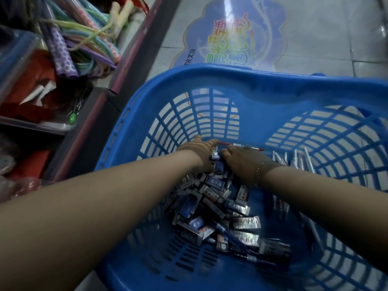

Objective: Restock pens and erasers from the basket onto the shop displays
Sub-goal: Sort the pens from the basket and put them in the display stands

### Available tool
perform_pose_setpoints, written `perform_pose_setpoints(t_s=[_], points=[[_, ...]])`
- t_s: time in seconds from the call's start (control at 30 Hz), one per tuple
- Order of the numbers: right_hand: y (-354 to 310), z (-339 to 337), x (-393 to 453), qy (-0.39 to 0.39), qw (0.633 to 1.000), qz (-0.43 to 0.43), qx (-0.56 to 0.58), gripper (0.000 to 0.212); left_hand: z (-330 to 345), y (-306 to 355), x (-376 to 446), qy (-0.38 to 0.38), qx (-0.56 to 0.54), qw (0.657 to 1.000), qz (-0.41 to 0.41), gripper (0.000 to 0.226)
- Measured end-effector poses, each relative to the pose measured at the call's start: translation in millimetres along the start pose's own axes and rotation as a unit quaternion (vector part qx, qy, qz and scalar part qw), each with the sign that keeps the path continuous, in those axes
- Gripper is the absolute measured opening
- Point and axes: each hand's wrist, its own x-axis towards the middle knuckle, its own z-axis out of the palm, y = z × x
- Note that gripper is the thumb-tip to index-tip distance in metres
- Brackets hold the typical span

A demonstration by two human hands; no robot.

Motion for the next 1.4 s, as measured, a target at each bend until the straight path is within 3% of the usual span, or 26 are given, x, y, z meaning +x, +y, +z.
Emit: perform_pose_setpoints(t_s=[0.33,0.43,0.53,0.63,0.73,0.83,0.9,1.0,1.1,1.17,1.27,1.33,1.4], points=[[0.0,-1.7,-10.2,-0.028,0.989,-0.042,-0.136,0.054,-5.1,-0.4,9.9,-0.017,0.094,0.992,0.086,0.081],[-1.6,-1.9,-8.5,-0.075,0.989,-0.032,-0.125,0.056,-8.3,-0.4,10.1,-0.029,0.099,0.993,0.066,0.082],[-0.3,-4.0,-8.3,-0.086,0.989,-0.024,-0.114,0.050,-9.6,1.7,8.8,-0.020,0.121,0.992,0.036,0.068],[2.7,-14.7,-13.9,-0.083,0.990,-0.025,-0.108,0.046,-9.6,4.9,6.1,-0.020,0.182,0.983,0.000,0.071],[2.6,-35.9,-27.6,-0.105,0.990,0.012,-0.093,0.039,-15.8,5.6,0.9,-0.043,0.203,0.978,0.000,0.058],[3.4,-63.4,-48.5,-0.161,0.976,0.098,-0.108,0.027,-19.0,3.5,-8.2,-0.068,0.206,0.976,0.007,0.033],[7.1,-79.7,-67.5,-0.204,0.958,0.161,-0.119,0.018,-18.1,4.3,-12.4,-0.070,0.209,0.975,0.007,0.028],[17.2,-84.3,-95.3,-0.234,0.935,0.257,-0.065,0.026,-16.3,7.4,-15.9,-0.067,0.215,0.974,0.009,0.033],[24.1,-68.4,-115.7,-0.258,0.894,0.342,0.130,0.027,-10.7,10.9,-16.4,-0.051,0.260,0.964,0.011,0.050],[22.4,-61.4,-127.4,-0.261,0.863,0.367,0.227,0.024,-3.5,13.9,-11.9,-0.035,0.296,0.954,0.012,0.045],[12.8,-52.3,-134.9,-0.273,0.877,0.326,0.224,0.031,-1.8,16.1,-6.8,-0.006,0.291,0.957,-0.010,0.044],[1.8,-52.3,-135.2,-0.327,0.870,0.323,0.180,0.039,-2.5,14.4,-4.7,0.019,0.259,0.966,0.013,0.049],[-1.9,-45.9,-131.5,-0.323,0.862,0.344,0.187,0.053,-1.6,13.0,-2.3,0.037,0.239,0.969,0.040,0.050]])
